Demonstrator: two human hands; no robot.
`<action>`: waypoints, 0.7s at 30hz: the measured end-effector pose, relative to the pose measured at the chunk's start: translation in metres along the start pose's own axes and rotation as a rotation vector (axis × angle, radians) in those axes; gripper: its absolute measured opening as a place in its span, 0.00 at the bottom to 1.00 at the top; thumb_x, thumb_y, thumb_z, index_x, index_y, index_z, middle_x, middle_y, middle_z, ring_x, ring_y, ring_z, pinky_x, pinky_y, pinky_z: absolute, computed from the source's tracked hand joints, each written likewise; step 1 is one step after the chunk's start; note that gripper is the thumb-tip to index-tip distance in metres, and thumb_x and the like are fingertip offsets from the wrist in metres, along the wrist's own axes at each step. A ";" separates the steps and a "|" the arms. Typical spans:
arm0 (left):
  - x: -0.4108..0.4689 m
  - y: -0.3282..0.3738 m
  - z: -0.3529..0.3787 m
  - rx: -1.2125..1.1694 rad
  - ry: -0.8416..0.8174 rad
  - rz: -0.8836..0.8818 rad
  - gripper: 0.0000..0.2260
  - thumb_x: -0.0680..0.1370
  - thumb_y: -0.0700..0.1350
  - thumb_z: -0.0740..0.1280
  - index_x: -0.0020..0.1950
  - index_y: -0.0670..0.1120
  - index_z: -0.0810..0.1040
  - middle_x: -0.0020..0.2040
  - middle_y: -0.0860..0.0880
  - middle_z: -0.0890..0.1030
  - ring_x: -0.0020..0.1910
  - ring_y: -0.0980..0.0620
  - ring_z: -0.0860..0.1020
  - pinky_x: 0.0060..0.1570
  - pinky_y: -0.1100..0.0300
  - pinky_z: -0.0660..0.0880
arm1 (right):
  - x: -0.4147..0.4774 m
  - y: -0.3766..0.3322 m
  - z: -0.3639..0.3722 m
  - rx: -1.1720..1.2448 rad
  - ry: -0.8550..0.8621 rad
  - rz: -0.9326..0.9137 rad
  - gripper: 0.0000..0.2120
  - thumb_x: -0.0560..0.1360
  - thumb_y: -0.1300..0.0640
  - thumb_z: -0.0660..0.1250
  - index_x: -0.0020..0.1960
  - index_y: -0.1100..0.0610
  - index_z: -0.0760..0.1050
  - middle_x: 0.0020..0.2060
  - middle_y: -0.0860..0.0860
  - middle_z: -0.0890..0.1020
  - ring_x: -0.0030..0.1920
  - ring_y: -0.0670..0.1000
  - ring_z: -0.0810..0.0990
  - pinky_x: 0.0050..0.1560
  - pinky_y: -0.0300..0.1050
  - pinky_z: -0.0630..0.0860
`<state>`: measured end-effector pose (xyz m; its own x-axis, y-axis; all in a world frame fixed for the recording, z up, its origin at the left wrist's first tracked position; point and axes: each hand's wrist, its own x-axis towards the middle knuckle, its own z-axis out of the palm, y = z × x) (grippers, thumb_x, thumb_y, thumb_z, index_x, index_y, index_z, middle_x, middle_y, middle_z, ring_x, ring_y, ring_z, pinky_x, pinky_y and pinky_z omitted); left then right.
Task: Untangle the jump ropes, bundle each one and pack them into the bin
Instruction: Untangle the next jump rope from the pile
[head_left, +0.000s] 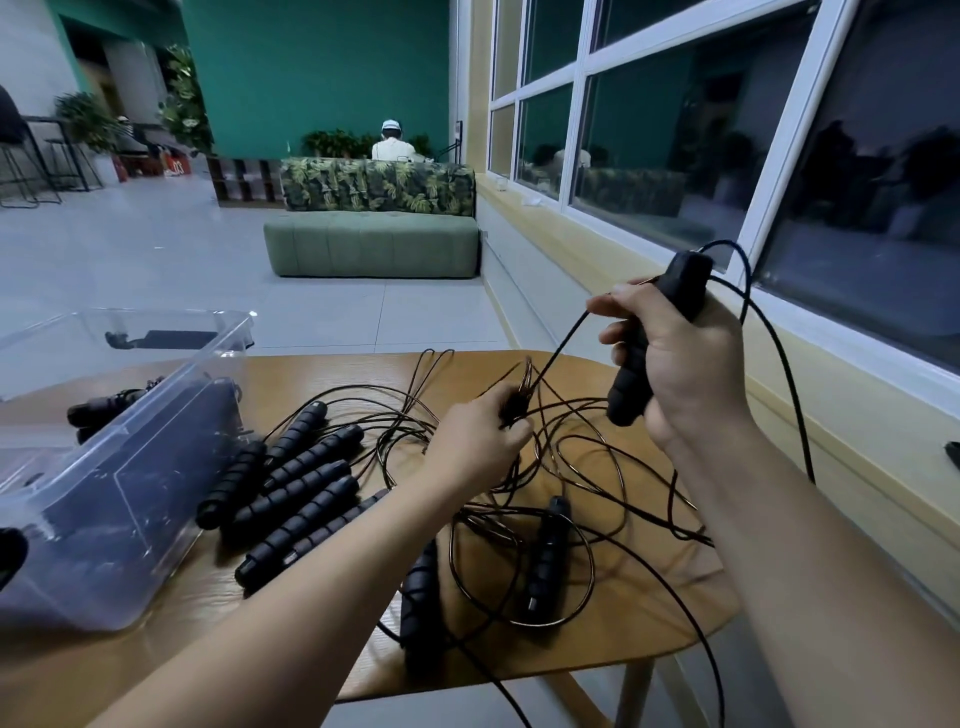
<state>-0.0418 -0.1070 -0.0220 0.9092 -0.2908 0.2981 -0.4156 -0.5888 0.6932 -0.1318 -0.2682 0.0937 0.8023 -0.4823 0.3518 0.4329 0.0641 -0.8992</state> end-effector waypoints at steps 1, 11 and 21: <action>0.001 -0.001 -0.001 -0.122 -0.052 -0.020 0.18 0.80 0.57 0.71 0.70 0.62 0.76 0.54 0.53 0.86 0.46 0.53 0.87 0.51 0.48 0.85 | 0.002 -0.003 -0.001 0.021 0.015 -0.004 0.04 0.80 0.60 0.73 0.53 0.59 0.82 0.46 0.57 0.89 0.38 0.50 0.83 0.41 0.47 0.76; 0.002 -0.004 -0.017 -0.380 -0.018 -0.106 0.16 0.85 0.62 0.62 0.71 0.59 0.74 0.59 0.57 0.83 0.53 0.58 0.86 0.61 0.49 0.81 | -0.003 -0.002 0.003 0.002 0.007 -0.014 0.03 0.80 0.60 0.73 0.52 0.58 0.81 0.45 0.56 0.89 0.36 0.49 0.83 0.41 0.47 0.75; 0.002 -0.005 -0.019 -0.159 0.157 -0.149 0.13 0.81 0.52 0.66 0.65 0.54 0.77 0.45 0.53 0.86 0.39 0.53 0.81 0.42 0.52 0.78 | -0.004 -0.005 0.006 -0.001 -0.013 -0.040 0.02 0.81 0.60 0.73 0.50 0.57 0.81 0.45 0.57 0.89 0.36 0.50 0.83 0.40 0.47 0.75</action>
<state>-0.0376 -0.0904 -0.0131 0.9581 -0.0815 0.2747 -0.2788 -0.4870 0.8277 -0.1349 -0.2614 0.0982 0.7897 -0.4727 0.3910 0.4644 0.0442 -0.8845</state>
